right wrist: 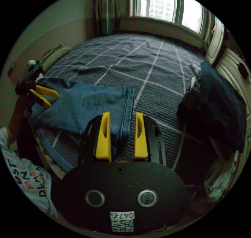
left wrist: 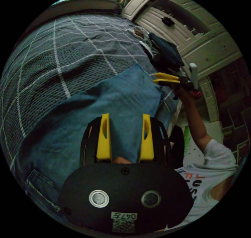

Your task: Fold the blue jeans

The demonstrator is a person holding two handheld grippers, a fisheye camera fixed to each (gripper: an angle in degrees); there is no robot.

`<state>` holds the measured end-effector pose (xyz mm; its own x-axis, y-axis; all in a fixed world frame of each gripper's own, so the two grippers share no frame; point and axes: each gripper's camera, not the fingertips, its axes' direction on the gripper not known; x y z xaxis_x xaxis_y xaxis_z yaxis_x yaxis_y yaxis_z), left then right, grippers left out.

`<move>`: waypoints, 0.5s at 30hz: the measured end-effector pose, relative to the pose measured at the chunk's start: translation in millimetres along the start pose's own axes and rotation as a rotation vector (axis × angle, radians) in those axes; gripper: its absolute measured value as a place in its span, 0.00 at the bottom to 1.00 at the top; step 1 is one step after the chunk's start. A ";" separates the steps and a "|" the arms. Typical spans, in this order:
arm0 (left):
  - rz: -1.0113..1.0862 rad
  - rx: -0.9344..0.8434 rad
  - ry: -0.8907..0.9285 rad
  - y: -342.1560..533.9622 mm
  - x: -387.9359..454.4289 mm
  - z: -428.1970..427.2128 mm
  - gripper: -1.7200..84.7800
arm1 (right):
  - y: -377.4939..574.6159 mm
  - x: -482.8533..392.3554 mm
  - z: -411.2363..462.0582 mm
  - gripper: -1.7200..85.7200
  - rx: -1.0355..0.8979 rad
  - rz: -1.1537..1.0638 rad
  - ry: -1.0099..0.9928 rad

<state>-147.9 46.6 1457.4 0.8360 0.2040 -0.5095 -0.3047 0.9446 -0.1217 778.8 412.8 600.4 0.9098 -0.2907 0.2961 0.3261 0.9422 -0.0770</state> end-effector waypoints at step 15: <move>-0.160 0.158 0.279 -130.2 -20.4 34.0 0.21 | 102.1 58.9 5.4 0.06 0.121 0.374 -0.180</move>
<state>-109.8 -71.9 1512.6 0.7038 -0.0071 -0.7104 -0.0872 0.9915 -0.0963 864.3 492.8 615.1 0.8967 0.0983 0.4315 -0.0599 0.9930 -0.1017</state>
